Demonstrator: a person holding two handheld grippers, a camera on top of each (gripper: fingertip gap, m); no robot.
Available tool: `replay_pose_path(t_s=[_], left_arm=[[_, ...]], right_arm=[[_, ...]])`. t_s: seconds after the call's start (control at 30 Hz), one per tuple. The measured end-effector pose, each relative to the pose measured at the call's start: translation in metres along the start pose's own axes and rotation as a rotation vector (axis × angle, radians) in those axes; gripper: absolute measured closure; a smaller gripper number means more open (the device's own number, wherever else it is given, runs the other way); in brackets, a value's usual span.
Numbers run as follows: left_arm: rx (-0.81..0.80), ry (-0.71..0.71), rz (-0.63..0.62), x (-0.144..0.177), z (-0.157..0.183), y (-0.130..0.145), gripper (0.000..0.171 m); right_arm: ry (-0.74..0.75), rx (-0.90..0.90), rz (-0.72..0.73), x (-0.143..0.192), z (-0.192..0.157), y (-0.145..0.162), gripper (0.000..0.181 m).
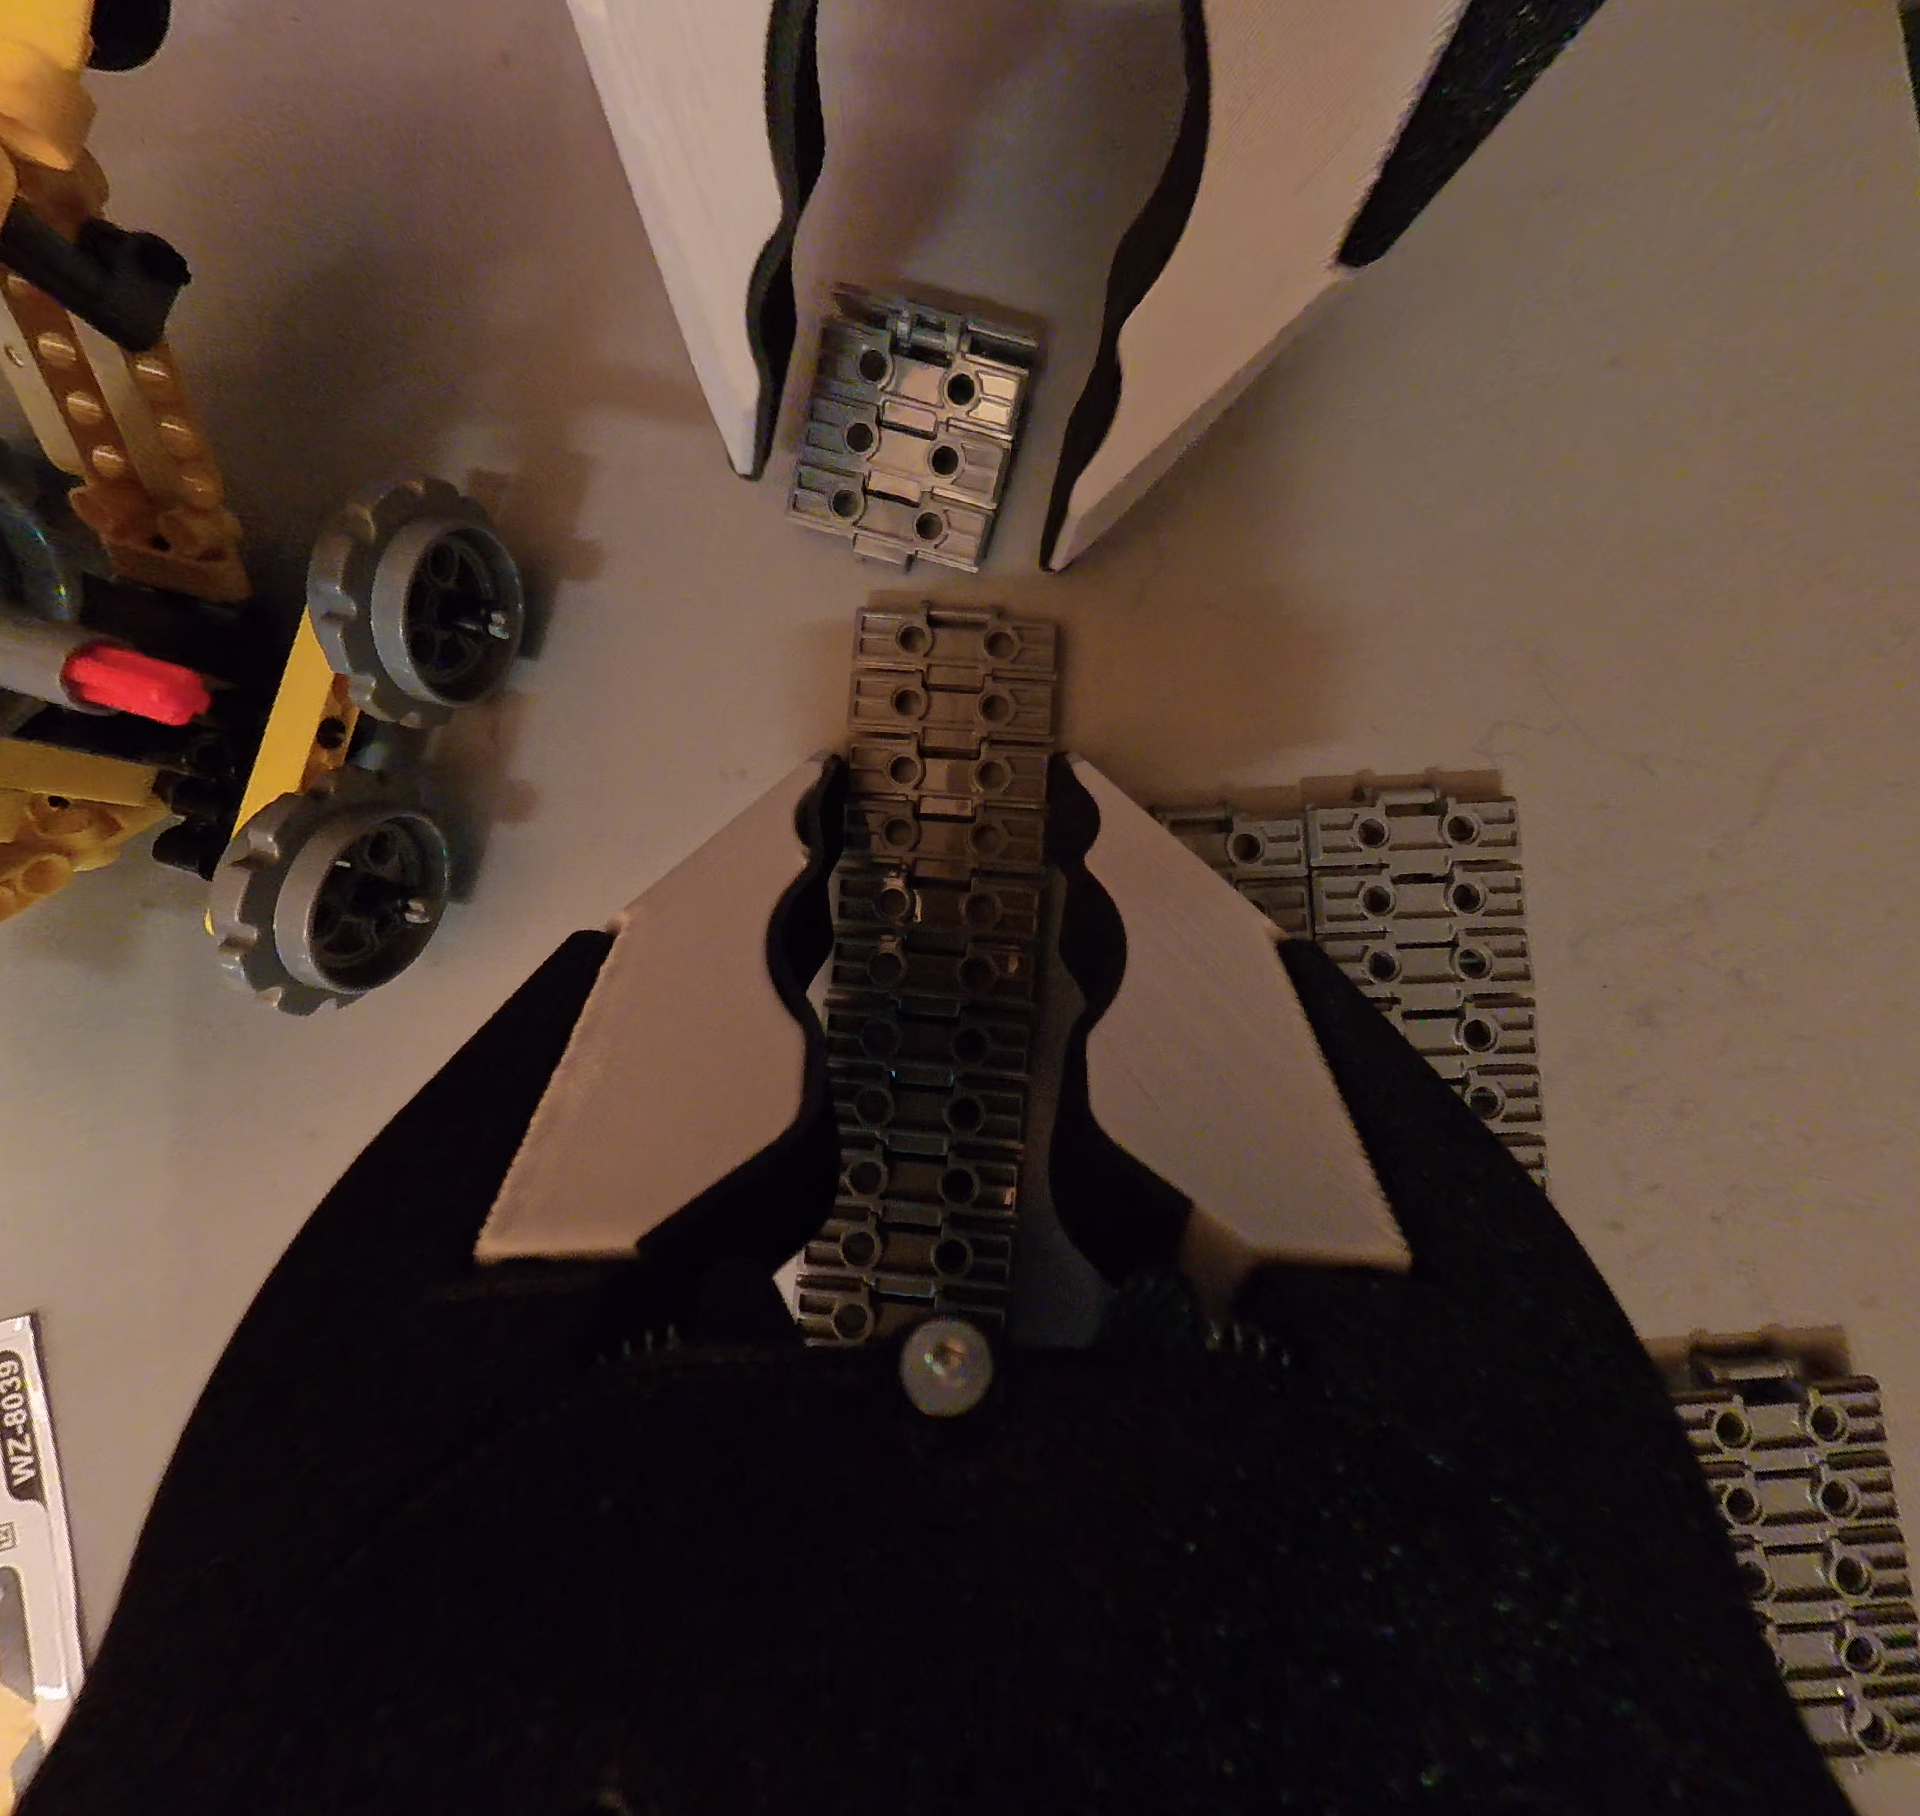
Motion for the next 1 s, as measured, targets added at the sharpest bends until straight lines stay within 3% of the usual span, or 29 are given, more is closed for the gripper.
replay_pose_path(t_s=[0.17, 0.23, 0.57, 1.0], left_arm=[[-0.001, 0.001, 0.002, 0.0, 0.0, 0.0, 0.133], [-0.001, 0.001, 0.003, 0.0, 0.0, 0.0, 0.133], [-0.002, 0.003, 0.005, 0.0, 0.0, 0.0, 0.133], [-0.003, 0.005, 0.009, 0.0, 0.0, 0.001, 0.133]], right_arm=[[-0.035, -0.058, -0.012, -0.005, 0.003, 0.002, 0.133], [-0.035, -0.066, 0.003, -0.004, 0.005, 0.002, 0.143], [-0.063, -0.005, 0.09, 0.003, -0.003, 0.0, 0.143], [-0.079, 0.055, 0.053, -0.006, -0.005, -0.004, 0.143]])
Point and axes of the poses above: each gripper's, where its closed fingertips meet, x back along the fingers, y out of its underside, z = x × y across the jaws, the point moved 9 cm from there along x, back along the fingers, and after that the axes turned 7 degrees about -y, right-handed, at the moved point
